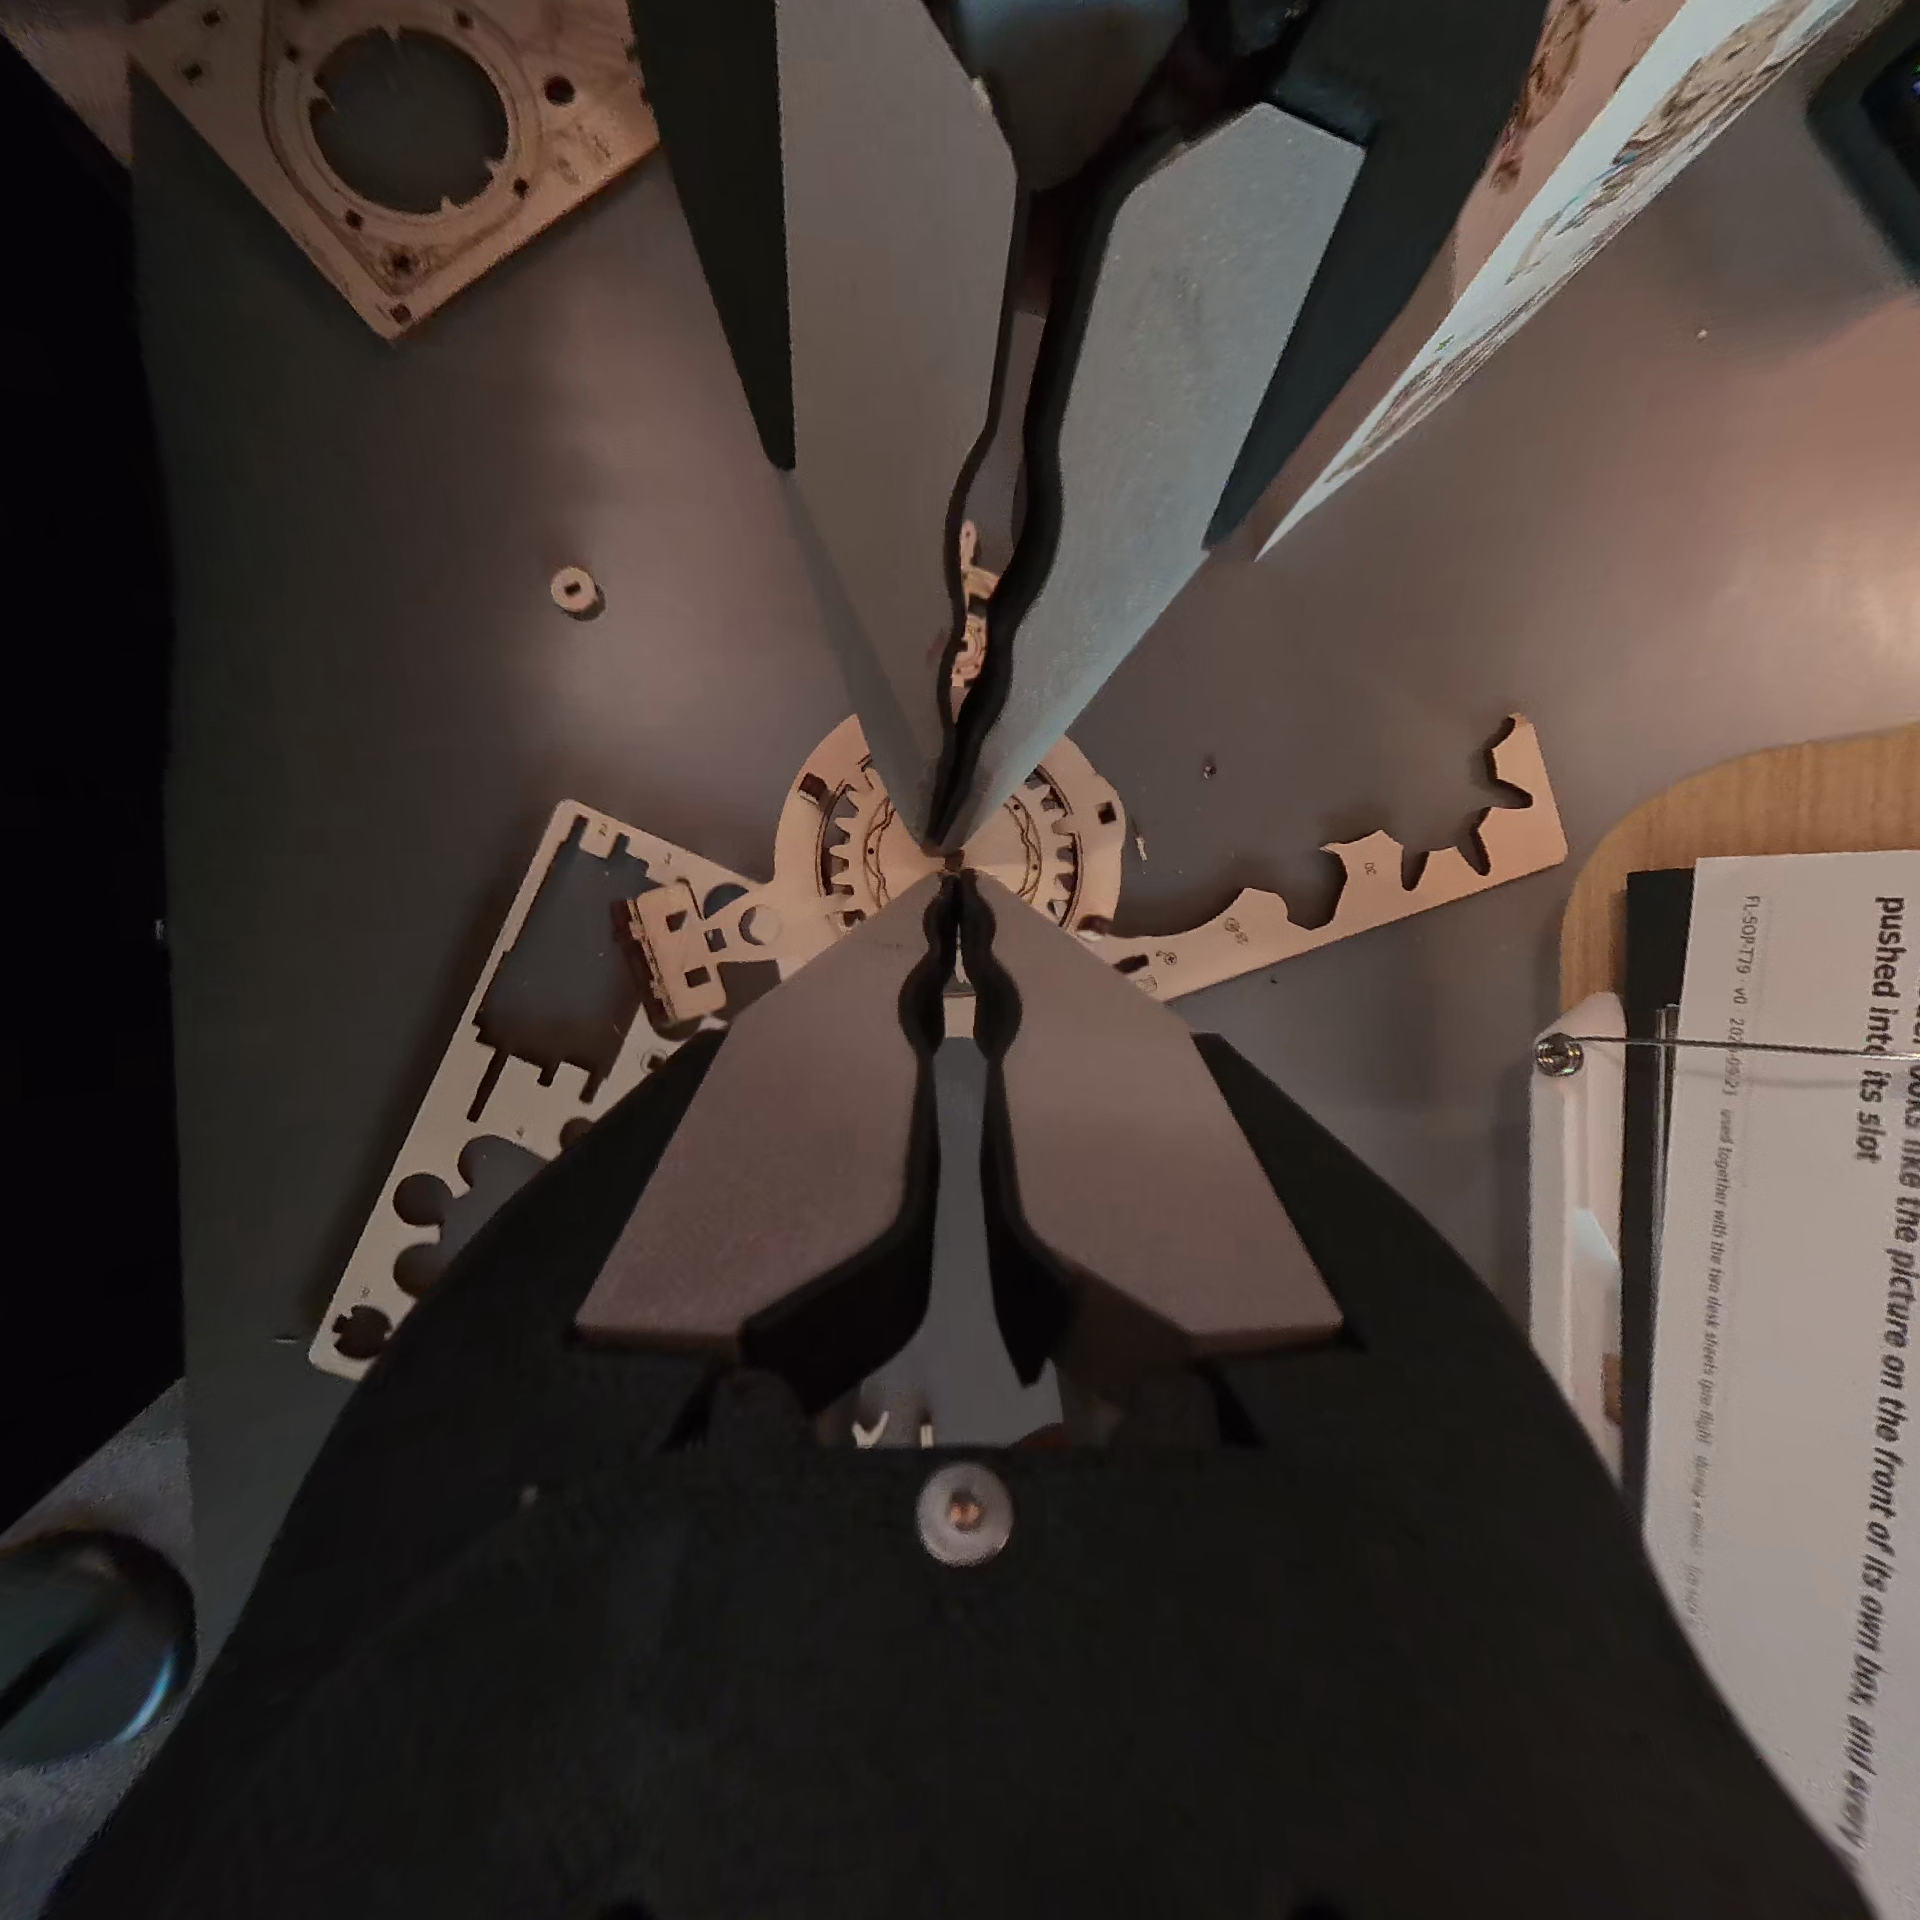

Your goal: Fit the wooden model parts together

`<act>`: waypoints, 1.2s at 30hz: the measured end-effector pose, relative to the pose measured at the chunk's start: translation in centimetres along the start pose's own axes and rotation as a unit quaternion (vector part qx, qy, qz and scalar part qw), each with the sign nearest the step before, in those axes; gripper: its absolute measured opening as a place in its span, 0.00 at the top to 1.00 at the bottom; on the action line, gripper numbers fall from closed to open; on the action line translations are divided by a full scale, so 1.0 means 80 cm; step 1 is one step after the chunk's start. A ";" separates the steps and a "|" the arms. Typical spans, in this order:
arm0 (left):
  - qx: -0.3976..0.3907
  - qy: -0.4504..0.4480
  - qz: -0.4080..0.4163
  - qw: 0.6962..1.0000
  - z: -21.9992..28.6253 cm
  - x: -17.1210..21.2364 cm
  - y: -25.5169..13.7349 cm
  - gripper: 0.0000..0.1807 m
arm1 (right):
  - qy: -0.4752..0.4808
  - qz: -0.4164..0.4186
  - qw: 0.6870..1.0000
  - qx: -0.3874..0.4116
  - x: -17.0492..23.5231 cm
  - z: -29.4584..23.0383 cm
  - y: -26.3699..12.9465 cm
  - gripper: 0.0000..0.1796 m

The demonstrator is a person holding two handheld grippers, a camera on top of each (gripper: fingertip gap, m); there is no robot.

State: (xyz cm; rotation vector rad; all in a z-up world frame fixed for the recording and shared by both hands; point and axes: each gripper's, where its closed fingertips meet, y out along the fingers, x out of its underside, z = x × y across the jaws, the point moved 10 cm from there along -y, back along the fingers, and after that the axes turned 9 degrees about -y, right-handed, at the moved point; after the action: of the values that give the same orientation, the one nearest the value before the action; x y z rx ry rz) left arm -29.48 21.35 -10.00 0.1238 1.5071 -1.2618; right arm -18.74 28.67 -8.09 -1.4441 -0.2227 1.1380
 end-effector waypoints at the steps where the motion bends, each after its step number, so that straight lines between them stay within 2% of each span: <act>1: 0.000 0.000 0.000 1.000 0.000 0.000 0.000 1.00 | 0.006 0.014 1.000 0.001 0.003 0.000 0.000 1.00; 3: 0.012 -0.005 0.002 1.000 0.002 -0.001 0.000 1.00 | 0.034 0.032 0.999 -0.001 0.011 0.003 -0.005 1.00; 4: 0.021 -0.009 0.001 1.000 0.003 -0.002 0.000 1.00 | 0.059 0.044 0.997 0.006 0.015 0.007 -0.010 0.95; 8: -0.006 -0.002 0.007 1.000 0.002 -0.009 -0.014 0.96 | 0.122 0.159 0.980 0.008 0.026 0.016 -0.051 0.93; 12: -0.017 -0.011 0.064 0.998 0.002 -0.032 -0.054 0.93 | 0.144 0.168 0.970 0.099 0.054 0.020 -0.077 0.91; 17: -0.050 -0.037 0.089 0.994 0.004 -0.037 -0.084 0.92 | 0.183 0.193 0.953 0.147 0.087 0.004 -0.084 0.85; 19: -0.069 -0.054 0.102 0.991 0.007 -0.037 -0.092 0.87 | 0.198 0.212 0.940 0.179 0.101 -0.003 -0.092 0.80; 22: -0.119 -0.083 0.143 0.979 0.012 -0.037 -0.109 0.73 | 0.213 0.274 0.908 0.233 0.120 -0.016 -0.114 0.69; 24: -0.154 -0.102 0.169 0.968 0.013 -0.030 -0.120 0.71 | 0.223 0.296 0.890 0.264 0.136 -0.026 -0.123 0.68; 26: -0.166 -0.127 0.173 0.963 0.015 -0.014 -0.117 0.68 | 0.241 0.316 0.882 0.252 0.149 -0.039 -0.119 0.69; 30: -0.154 -0.143 0.140 0.968 0.027 0.024 -0.083 0.68 | 0.263 0.340 0.879 0.208 0.154 -0.064 -0.088 0.72; 33: -0.158 -0.136 0.148 0.967 0.035 0.040 -0.060 0.70 | 0.255 0.337 0.878 0.223 0.157 -0.073 -0.067 0.72; 36: -0.168 -0.123 0.181 0.961 0.032 0.053 -0.046 0.70 | 0.266 0.371 0.857 0.240 0.173 -0.076 -0.052 0.70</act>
State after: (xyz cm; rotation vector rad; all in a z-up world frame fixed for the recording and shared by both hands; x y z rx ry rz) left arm -31.87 15.67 -10.47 0.0153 1.3837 -0.6902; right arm -5.46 35.61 -12.74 -1.3406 1.0261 1.2078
